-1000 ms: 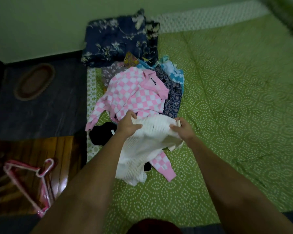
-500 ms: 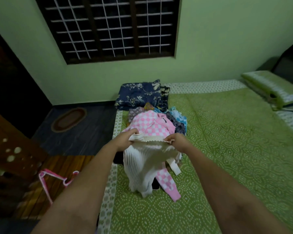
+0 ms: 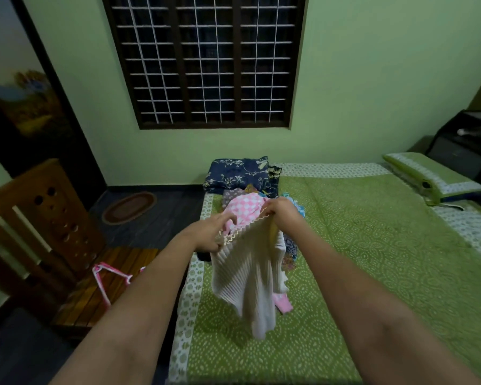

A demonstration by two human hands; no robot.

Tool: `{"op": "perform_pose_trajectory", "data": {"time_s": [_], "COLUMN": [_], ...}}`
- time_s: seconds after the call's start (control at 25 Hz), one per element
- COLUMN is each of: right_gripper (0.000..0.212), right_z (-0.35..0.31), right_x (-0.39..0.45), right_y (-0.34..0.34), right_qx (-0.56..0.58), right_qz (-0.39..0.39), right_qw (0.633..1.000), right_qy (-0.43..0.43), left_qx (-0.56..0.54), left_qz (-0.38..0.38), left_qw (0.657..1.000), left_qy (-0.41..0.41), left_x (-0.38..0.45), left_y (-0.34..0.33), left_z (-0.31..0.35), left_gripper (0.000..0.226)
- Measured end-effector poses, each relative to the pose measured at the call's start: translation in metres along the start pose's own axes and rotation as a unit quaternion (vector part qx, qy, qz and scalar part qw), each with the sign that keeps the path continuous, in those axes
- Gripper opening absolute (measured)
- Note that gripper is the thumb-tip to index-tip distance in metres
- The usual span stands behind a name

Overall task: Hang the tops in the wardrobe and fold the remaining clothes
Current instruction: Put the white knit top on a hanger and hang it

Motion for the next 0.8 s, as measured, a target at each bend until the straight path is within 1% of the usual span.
{"op": "perform_pose_trajectory", "data": {"time_s": [0.04, 0.08, 0.12, 0.16, 0.2, 0.28, 0.4, 0.44, 0.52, 0.6, 0.64, 0.68, 0.72, 0.8], "right_gripper": [0.032, 0.031, 0.03, 0.03, 0.032, 0.041, 0.048, 0.044, 0.028, 0.019, 0.016, 0.015, 0.017, 0.03], "right_z": [-0.012, -0.023, -0.034, -0.044, -0.052, -0.062, -0.055, -0.05, -0.038, -0.025, -0.022, -0.022, -0.026, -0.037], "right_x": [-0.005, -0.008, -0.011, -0.014, -0.015, -0.019, -0.024, -0.027, -0.035, -0.05, -0.057, -0.061, -0.062, -0.06], "right_y": [0.011, 0.019, 0.026, 0.033, 0.038, 0.054, 0.077, 0.083, 0.091, 0.089, 0.081, 0.071, 0.061, 0.052], "right_qx": [0.031, 0.065, 0.091, 0.109, 0.13, 0.188, 0.258, 0.266, 0.286, 0.319, 0.346, 0.371, 0.385, 0.388], "right_qz": [0.017, 0.029, 0.038, 0.047, 0.05, 0.061, 0.096, 0.118, 0.181, 0.248, 0.259, 0.253, 0.235, 0.197], "right_qw": [0.999, 0.997, 0.995, 0.993, 0.99, 0.979, 0.961, 0.957, 0.939, 0.907, 0.892, 0.883, 0.884, 0.895], "right_qy": [0.005, 0.01, 0.012, 0.018, 0.028, 0.04, 0.006, -0.011, -0.059, -0.117, -0.134, -0.136, -0.126, -0.096], "left_qx": [-0.095, -0.208, -0.303, -0.363, -0.387, -0.396, -0.409, -0.422, -0.448, -0.466, -0.465, -0.457, -0.444, -0.392], "left_qz": [-0.005, 0.002, 0.015, 0.03, 0.041, 0.06, 0.061, 0.07, 0.113, 0.187, 0.236, 0.28, 0.315, 0.369], "left_qw": [0.995, 0.978, 0.952, 0.93, 0.92, 0.916, 0.911, 0.904, 0.887, 0.863, 0.849, 0.837, 0.828, 0.828], "left_qy": [0.003, 0.02, 0.036, 0.043, 0.04, 0.011, 0.003, 0.004, 0.013, 0.052, 0.083, 0.111, 0.132, 0.158], "left_x": [-0.005, -0.008, -0.01, -0.009, -0.008, -0.004, 0.001, 0.003, 0.007, 0.013, 0.015, 0.013, 0.011, 0.004], "left_y": [-0.001, 0.002, 0.005, 0.009, 0.014, 0.024, 0.025, 0.027, 0.032, 0.041, 0.048, 0.058, 0.068, 0.094], "left_z": [0.007, 0.013, 0.023, 0.03, 0.038, 0.054, 0.068, 0.073, 0.081, 0.076, 0.069, 0.065, 0.063, 0.066], "left_gripper": [0.074, 0.078, 0.076, 0.071, 0.065, 0.057, 0.037, 0.03, 0.017, 0.007, 0.006, 0.011, 0.017, 0.026]}}
Point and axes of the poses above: each hand's wrist, its own x-axis towards the middle knuckle, its own y-axis out of the back of the hand, z = x × y, the point moved 9 cm from there along x, towards the middle knuckle, and after that the axes turned 6 degrees about -x, right-handed, at the moved point
